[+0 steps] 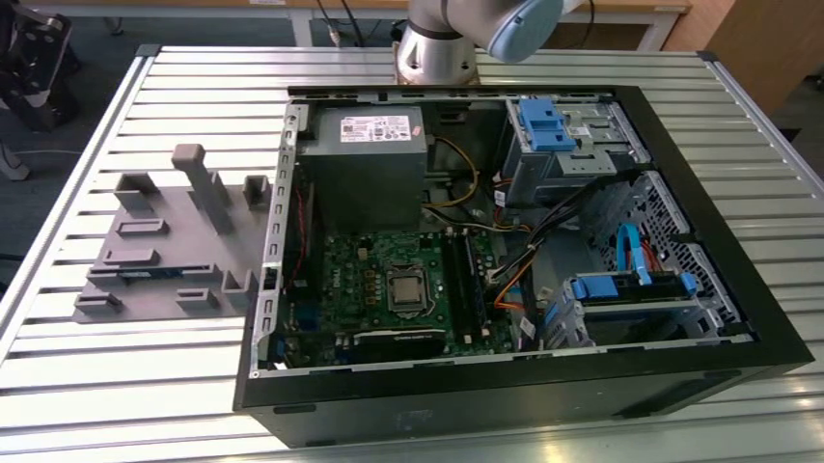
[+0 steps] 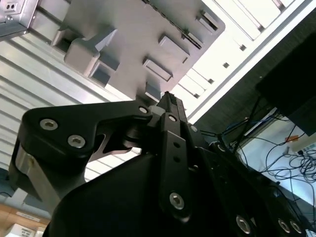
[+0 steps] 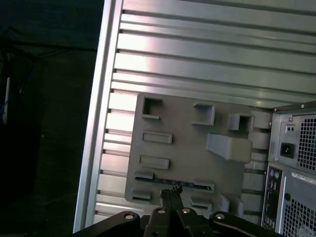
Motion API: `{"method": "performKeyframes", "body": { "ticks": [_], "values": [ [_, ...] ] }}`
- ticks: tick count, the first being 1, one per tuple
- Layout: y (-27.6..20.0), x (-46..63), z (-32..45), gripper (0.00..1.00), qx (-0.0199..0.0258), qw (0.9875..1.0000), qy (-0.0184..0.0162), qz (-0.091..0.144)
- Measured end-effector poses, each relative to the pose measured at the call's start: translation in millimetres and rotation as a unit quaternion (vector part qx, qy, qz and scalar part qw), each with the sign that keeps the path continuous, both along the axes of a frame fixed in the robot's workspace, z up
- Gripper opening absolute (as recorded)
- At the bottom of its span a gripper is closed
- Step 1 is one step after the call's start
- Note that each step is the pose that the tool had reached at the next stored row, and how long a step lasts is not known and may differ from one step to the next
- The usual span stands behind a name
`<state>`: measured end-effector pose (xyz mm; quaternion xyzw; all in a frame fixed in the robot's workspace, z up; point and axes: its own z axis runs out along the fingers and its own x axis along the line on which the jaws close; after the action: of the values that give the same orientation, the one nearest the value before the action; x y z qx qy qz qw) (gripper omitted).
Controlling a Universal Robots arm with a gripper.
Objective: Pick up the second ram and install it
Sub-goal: 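Pick up the second ram and move it above second insertion slot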
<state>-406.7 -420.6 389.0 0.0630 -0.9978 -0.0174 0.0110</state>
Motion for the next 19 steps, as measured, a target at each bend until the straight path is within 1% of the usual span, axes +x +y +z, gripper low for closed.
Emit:
{"method": "performKeyframes", "body": {
  "ticks": [3,8,12,16,19],
  "values": [
    [0.0,0.0,0.0,0.11,0.0000,0.9998,0.0000,0.022],
    [0.0,0.0,0.0,0.11,0.0000,0.9990,0.0000,0.044],
    [0.0,0.0,0.0,0.11,0.0000,0.9975,0.0000,0.071],
    [0.0,0.0,0.0,0.11,0.0000,0.9963,0.0000,0.086],
    [0.0,0.0,-0.1,0.11,0.0000,0.9951,0.0000,0.099]
  ]
}}
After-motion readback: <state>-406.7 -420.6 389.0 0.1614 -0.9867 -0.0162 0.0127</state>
